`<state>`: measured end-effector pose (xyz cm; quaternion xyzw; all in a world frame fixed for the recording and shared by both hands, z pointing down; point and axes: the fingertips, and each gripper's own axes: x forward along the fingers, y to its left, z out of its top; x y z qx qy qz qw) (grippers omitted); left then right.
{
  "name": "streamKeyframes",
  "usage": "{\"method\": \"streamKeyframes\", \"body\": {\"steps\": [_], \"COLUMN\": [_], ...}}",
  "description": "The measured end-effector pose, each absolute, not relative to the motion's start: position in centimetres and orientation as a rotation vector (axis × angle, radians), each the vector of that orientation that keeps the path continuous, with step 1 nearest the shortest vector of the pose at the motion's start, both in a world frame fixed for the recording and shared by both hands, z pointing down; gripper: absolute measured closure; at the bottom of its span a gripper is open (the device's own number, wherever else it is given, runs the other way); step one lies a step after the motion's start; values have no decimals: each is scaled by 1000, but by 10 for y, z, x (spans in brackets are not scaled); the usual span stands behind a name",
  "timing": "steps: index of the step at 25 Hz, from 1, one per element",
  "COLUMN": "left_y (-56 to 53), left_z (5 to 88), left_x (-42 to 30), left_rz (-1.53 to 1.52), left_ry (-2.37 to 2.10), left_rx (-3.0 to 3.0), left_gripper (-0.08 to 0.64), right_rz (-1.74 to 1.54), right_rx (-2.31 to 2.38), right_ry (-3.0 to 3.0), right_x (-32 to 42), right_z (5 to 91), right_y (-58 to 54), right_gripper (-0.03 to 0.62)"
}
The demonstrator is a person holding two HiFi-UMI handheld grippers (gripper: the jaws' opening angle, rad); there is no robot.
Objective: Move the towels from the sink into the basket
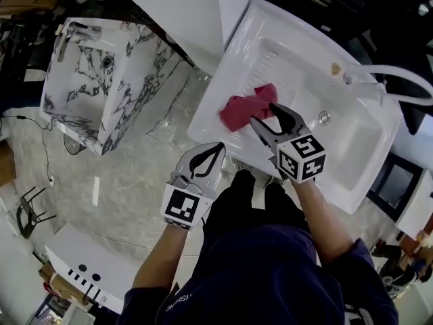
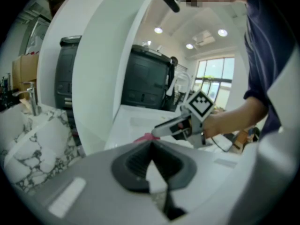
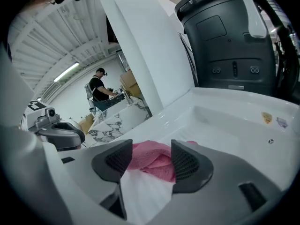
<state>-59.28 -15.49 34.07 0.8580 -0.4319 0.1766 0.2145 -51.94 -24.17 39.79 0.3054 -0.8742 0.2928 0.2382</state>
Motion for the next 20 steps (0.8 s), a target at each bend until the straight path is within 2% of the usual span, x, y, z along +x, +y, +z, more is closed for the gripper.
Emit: {"method": "streamKeyframes", "body": {"steps": [7, 20], "left_y": [-158, -155], "left_z": [346, 353], "left_x": [-600, -605], "left_rz": [495, 471], "left_ry": [-1207, -1217], "left_rx": [2358, 2333], "left_gripper": [557, 557], "right_rz": [800, 729], "right_rx": [827, 777], "right_ry": [-2316, -2176], "right_x": [-526, -535], "right_z": [424, 474], "right_y": [-247, -251], "right_gripper": [287, 273]}}
